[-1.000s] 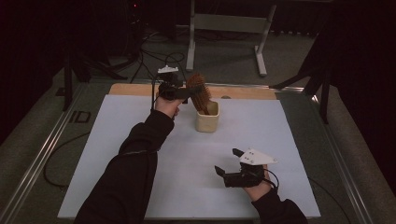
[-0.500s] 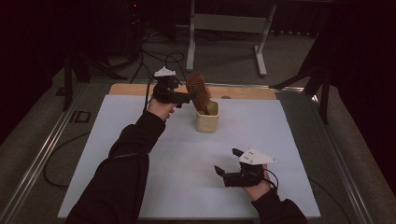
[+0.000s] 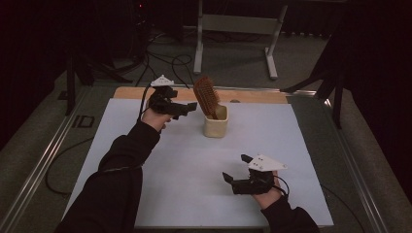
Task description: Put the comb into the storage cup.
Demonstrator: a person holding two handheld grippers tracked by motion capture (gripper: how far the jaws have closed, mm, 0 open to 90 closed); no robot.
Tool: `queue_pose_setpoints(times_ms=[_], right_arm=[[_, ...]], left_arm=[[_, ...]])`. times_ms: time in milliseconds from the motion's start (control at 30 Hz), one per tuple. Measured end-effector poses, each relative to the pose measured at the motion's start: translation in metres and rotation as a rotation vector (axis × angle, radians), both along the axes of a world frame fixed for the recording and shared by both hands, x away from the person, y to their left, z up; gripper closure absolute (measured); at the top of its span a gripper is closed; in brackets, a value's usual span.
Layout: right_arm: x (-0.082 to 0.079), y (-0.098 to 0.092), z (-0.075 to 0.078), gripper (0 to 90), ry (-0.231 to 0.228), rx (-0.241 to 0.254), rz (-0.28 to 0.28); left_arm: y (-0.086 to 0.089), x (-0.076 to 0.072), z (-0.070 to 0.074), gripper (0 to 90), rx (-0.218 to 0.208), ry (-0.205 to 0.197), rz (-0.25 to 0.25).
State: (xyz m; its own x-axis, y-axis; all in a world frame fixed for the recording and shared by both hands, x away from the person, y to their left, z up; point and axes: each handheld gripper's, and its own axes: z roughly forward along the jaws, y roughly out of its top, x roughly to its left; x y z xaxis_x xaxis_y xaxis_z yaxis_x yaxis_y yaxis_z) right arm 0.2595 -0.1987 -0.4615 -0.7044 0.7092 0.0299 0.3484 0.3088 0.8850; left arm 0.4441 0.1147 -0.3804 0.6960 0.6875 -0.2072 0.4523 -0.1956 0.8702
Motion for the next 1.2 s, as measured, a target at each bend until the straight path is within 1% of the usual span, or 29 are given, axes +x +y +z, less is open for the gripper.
queue_pose_setpoints(times_ms=[33, 100, 133, 333, 367, 400, 433, 467, 567, 600, 667, 700, 800, 867, 900, 933, 967, 1000, 1033, 1167, 1200], right_arm=[[0.000, 0.000, 0.000, 9.6, 0.000, 0.001, -0.001], [0.000, 0.000, 0.000, 9.6, 0.003, 0.003, -0.004], [0.000, 0.000, 0.000, 9.7, -0.001, 0.000, -0.007], [0.000, 0.000, 0.001, 9.7, -0.008, 0.000, -0.010], [0.000, 0.000, 0.001, 9.7, -0.009, 0.000, -0.009], [0.000, 0.000, 0.001, 9.7, -0.009, 0.000, -0.009], [0.000, 0.001, 0.001, 9.6, -0.008, 0.002, -0.008], [0.000, 0.001, 0.001, 9.7, -0.006, 0.000, -0.007], [0.000, 0.001, 0.001, 9.7, -0.009, -0.004, -0.004], [-0.001, 0.001, 0.001, 9.6, -0.006, 0.001, -0.004], [-0.001, 0.001, 0.002, 9.6, -0.007, 0.002, -0.008], [0.000, 0.000, 0.002, 9.6, -0.009, 0.006, -0.008], [0.000, 0.000, 0.001, 9.6, -0.006, 0.003, -0.008], [0.000, 0.000, 0.001, 9.7, -0.005, 0.002, -0.009], [0.000, 0.000, 0.001, 9.7, -0.003, 0.001, -0.011], [0.000, 0.000, 0.001, 9.7, -0.003, 0.001, -0.011], [0.000, 0.000, 0.001, 9.6, -0.005, 0.004, -0.009], [0.000, 0.000, 0.001, 9.6, -0.005, 0.004, -0.009], [0.000, 0.000, 0.001, 9.6, -0.007, 0.001, -0.010], [0.000, 0.000, 0.001, 9.6, -0.010, 0.003, -0.011], [0.000, 0.000, 0.001, 9.7, -0.007, 0.005, -0.012]], left_arm=[[0.003, -0.003, 0.000, 0.0, 0.008, -0.007, -0.005], [0.003, -0.003, 0.000, 0.0, 0.008, -0.007, -0.005], [0.008, -0.007, -0.002, 0.0, 0.010, -0.006, -0.014], [0.017, -0.015, -0.006, 0.0, 0.023, -0.009, -0.033], [0.021, -0.019, -0.007, 0.0, 0.019, -0.008, -0.034], [0.021, -0.019, -0.007, 0.0, 0.019, -0.008, -0.034], [0.025, -0.023, -0.009, 0.0, 0.024, -0.009, -0.039], [0.025, -0.023, -0.009, 0.0, 0.024, -0.009, -0.039], [0.031, -0.031, -0.012, 0.0, 0.026, -0.007, -0.043], [0.032, -0.033, -0.013, 0.0, 0.028, -0.007, -0.043], [0.034, -0.036, -0.013, 0.0, 0.029, -0.009, -0.043], [0.036, -0.040, -0.015, 0.0, 0.038, -0.009, -0.048], [0.040, -0.047, -0.018, 0.0, 0.048, -0.016, -0.058], [0.041, -0.049, -0.019, 0.0, 0.048, -0.017, -0.059], [0.043, -0.054, -0.021, 0.0, 0.045, -0.016, -0.063], [0.043, -0.054, -0.021, 0.0, 0.045, -0.016, -0.063], [0.044, -0.059, -0.023, 0.0, 0.059, -0.026, -0.065], [0.044, -0.059, -0.023, 0.0, 0.059, -0.026, -0.065], [0.046, -0.063, -0.024, 0.0, 0.066, -0.029, -0.068], [0.049, -0.069, -0.027, 0.0, 0.069, -0.035, -0.073], [0.052, -0.073, -0.030, 0.0, 0.075, -0.035, -0.076]])
